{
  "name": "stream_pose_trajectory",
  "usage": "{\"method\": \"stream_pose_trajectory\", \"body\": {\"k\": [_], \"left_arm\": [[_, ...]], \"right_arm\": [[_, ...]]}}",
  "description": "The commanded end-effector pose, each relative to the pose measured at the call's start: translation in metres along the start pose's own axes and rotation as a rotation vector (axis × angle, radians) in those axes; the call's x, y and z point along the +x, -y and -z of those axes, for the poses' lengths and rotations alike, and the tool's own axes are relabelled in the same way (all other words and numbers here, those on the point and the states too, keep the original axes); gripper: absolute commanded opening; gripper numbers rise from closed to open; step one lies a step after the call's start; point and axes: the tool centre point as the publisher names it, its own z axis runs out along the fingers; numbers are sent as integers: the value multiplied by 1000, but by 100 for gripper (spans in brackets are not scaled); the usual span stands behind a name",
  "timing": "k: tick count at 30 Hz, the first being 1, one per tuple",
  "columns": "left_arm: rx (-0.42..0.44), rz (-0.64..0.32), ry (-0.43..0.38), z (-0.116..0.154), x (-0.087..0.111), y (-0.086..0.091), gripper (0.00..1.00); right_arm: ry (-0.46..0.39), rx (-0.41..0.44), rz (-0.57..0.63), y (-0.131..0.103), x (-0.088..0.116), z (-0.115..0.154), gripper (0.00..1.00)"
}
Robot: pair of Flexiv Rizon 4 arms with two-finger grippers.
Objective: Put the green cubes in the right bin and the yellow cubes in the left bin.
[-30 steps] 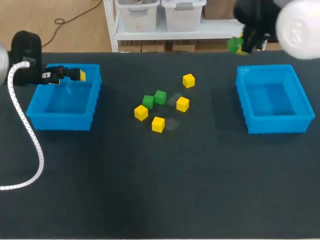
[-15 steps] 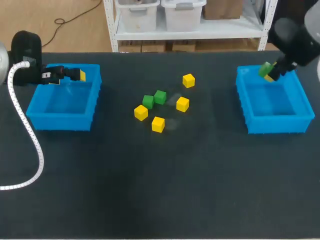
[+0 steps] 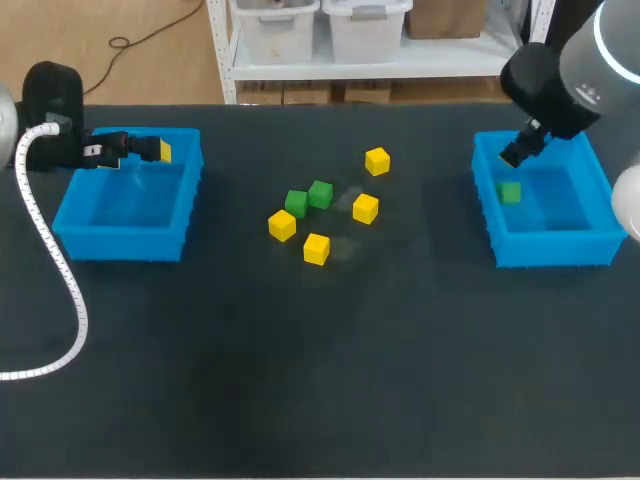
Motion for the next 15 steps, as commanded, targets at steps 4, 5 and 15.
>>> {"method": "stream_pose_trajectory", "body": {"k": [4,5,15], "left_arm": [[10,-2,7,0,1,-2,100],[10,-2,7,0,1,-2,100],[10,-2,7,0,1,-2,100]], "right_arm": [[66,139,70,-17,-32,8,100],[83,123,89,-22,-42,9,100],[151,13,282,-70,-121,-3,100]]}}
